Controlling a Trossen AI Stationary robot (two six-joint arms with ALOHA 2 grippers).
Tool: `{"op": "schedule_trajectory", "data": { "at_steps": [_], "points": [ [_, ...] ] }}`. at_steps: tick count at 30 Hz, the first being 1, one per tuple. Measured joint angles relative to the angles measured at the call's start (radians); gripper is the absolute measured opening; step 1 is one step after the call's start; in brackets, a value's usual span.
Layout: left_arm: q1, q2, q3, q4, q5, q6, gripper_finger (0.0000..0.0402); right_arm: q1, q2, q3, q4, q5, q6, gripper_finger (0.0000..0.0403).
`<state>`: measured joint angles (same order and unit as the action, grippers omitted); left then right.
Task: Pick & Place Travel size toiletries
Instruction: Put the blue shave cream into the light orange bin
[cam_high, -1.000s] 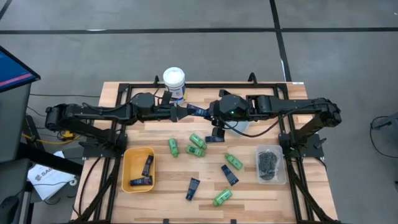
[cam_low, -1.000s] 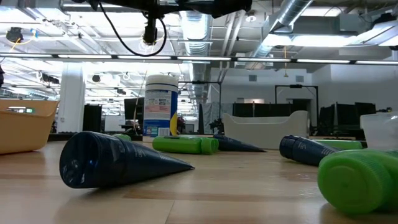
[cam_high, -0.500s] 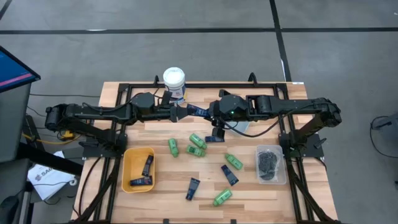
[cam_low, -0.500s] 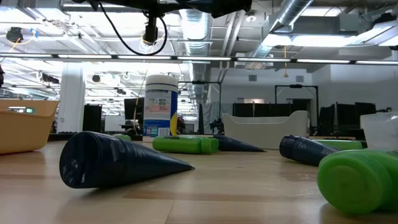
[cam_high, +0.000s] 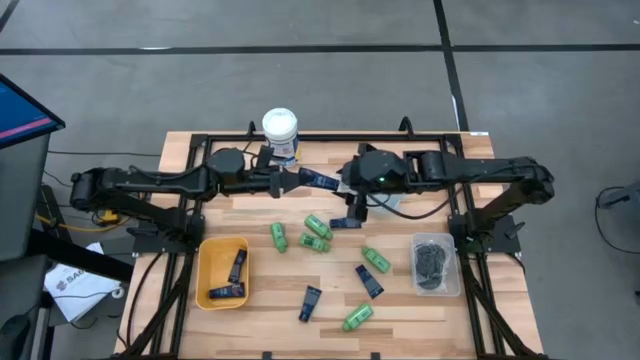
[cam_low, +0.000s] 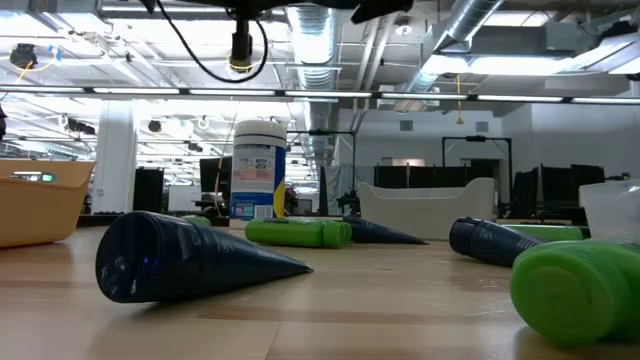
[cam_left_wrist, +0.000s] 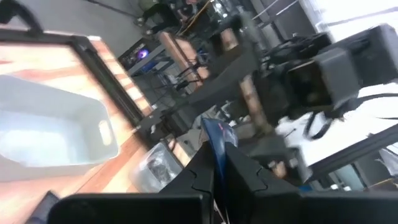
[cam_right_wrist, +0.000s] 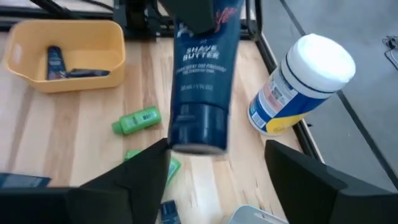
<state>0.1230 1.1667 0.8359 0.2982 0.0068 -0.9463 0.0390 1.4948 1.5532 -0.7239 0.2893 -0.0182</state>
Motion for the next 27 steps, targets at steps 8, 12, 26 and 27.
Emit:
{"op": "schedule_trajectory", "data": {
  "at_steps": [8, 12, 26, 27],
  "points": [
    [-0.009, -0.173, -0.001, -0.375, 0.105, -0.007, 0.0006, 0.042, -0.105, 0.0, -0.141, 0.001, 0.084, 0.026],
    [-0.059, -0.287, -0.001, -0.663, 0.144, -0.105, 0.0006, 0.058, -0.142, 0.001, -0.196, 0.002, 0.133, 0.026],
    [-0.514, -0.333, -0.001, -1.196, 0.041, -0.675, 0.0006, 0.059, -0.114, 0.0, -0.258, 0.001, 0.177, 0.026],
    [-0.539, -0.315, -0.001, -1.206, 0.041, -0.703, 0.0006, 0.059, -0.107, 0.0, -0.262, 0.0, 0.177, 0.026]
  ]
}}
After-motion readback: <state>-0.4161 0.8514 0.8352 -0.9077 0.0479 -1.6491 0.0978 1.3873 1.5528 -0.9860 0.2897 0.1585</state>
